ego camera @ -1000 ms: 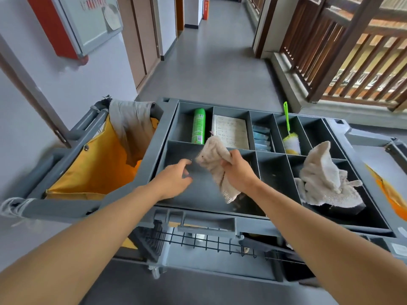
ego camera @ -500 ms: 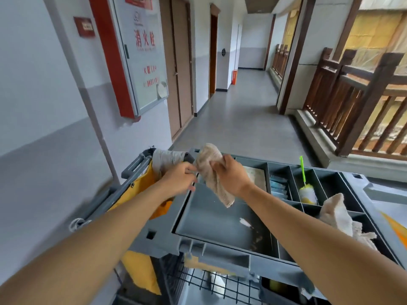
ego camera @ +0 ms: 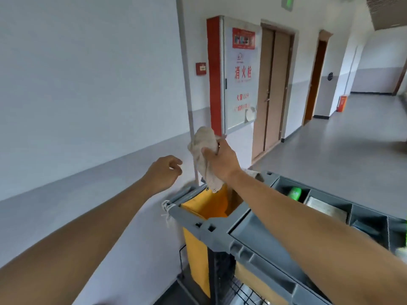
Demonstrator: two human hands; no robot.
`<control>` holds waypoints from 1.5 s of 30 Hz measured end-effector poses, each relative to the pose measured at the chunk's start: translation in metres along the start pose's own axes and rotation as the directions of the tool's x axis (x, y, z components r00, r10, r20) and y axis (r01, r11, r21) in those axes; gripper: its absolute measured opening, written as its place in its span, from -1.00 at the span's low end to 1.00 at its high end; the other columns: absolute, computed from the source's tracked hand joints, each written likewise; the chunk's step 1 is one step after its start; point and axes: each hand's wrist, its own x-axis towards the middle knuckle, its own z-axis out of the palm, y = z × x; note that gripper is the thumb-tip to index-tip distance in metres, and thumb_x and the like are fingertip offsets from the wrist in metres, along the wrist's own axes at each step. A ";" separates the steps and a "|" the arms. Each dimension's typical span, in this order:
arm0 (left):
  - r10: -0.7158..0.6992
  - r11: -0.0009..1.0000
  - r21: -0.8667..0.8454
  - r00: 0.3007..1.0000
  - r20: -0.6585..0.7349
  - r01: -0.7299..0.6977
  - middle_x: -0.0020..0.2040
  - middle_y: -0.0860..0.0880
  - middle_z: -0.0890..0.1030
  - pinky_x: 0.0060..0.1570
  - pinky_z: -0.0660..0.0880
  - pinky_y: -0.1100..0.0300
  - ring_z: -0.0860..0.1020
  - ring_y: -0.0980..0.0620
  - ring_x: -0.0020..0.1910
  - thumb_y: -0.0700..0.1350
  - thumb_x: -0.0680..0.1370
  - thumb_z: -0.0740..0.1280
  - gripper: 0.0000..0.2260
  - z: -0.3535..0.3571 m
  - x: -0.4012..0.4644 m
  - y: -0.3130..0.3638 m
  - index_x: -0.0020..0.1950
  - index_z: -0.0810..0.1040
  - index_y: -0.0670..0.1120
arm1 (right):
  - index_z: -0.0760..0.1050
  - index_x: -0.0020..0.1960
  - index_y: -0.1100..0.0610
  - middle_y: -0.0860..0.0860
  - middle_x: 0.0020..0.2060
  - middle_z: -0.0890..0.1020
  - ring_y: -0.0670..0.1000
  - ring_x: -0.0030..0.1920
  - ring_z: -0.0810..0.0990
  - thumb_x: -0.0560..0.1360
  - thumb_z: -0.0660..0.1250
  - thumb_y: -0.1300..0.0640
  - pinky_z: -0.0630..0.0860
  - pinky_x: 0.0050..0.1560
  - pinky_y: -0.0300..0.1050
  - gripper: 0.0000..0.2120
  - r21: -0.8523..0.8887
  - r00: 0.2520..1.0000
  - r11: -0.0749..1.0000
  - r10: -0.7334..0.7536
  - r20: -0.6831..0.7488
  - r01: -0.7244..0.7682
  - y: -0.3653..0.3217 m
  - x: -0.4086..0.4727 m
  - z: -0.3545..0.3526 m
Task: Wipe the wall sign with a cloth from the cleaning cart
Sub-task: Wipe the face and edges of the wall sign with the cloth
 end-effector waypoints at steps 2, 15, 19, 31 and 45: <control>-0.030 0.999 0.031 0.995 -0.090 0.033 0.13 -0.01 0.61 0.02 0.60 0.02 0.58 -0.05 0.03 -0.16 0.55 0.31 -0.77 -0.036 -0.019 -0.014 0.20 0.58 -0.02 | 0.37 0.23 0.07 -0.01 -0.03 0.60 -0.05 -0.13 0.58 0.53 0.30 -0.05 0.46 -0.32 -0.25 -0.66 0.061 0.998 0.998 -0.024 0.060 0.020 -0.025 -0.005 0.028; -0.137 0.983 0.032 0.835 -0.533 0.182 0.19 0.01 0.54 -0.14 0.48 0.16 0.58 0.04 -0.03 -0.11 0.55 0.32 -0.69 -0.303 -0.154 -0.111 0.29 0.49 0.00 | 0.37 0.23 0.16 0.03 0.02 0.62 0.06 0.03 0.62 0.45 0.42 0.03 0.59 0.03 0.05 -0.56 0.329 0.910 0.925 -0.294 0.293 0.193 -0.243 -0.059 0.236; -0.130 0.963 0.121 0.805 -0.579 0.243 0.24 -0.03 0.51 0.04 0.51 0.10 0.55 -0.02 0.13 -0.11 0.56 0.33 -0.64 -0.373 -0.193 -0.141 0.36 0.44 -0.02 | 0.33 0.21 0.13 -0.04 -0.03 0.58 0.03 0.00 0.60 0.46 0.41 0.03 0.54 -0.06 -0.05 -0.58 0.385 0.892 0.895 -0.348 0.290 0.224 -0.301 -0.077 0.297; 0.028 0.936 0.260 0.684 -0.728 0.238 0.37 -0.04 0.47 0.11 0.41 0.15 0.47 0.02 0.21 -0.09 0.55 0.33 -0.54 -0.551 -0.240 -0.159 0.45 0.37 0.02 | 0.32 0.12 0.02 -0.12 -0.16 0.55 -0.17 -0.18 0.55 0.53 0.32 0.00 0.42 -0.30 -0.20 -0.75 0.443 0.833 0.816 -0.504 0.229 0.372 -0.436 -0.080 0.405; 0.341 0.689 0.655 0.659 -0.670 0.310 0.49 -0.03 0.31 0.28 0.37 0.06 0.34 -0.08 0.42 -0.04 0.55 0.27 -0.44 -0.626 -0.130 -0.088 0.54 0.23 -0.03 | 0.30 0.22 0.06 0.00 0.00 0.59 0.04 -0.05 0.61 0.53 0.32 0.08 0.55 -0.08 -0.05 -0.68 0.492 0.731 0.582 -0.657 -0.185 0.648 -0.552 0.051 0.382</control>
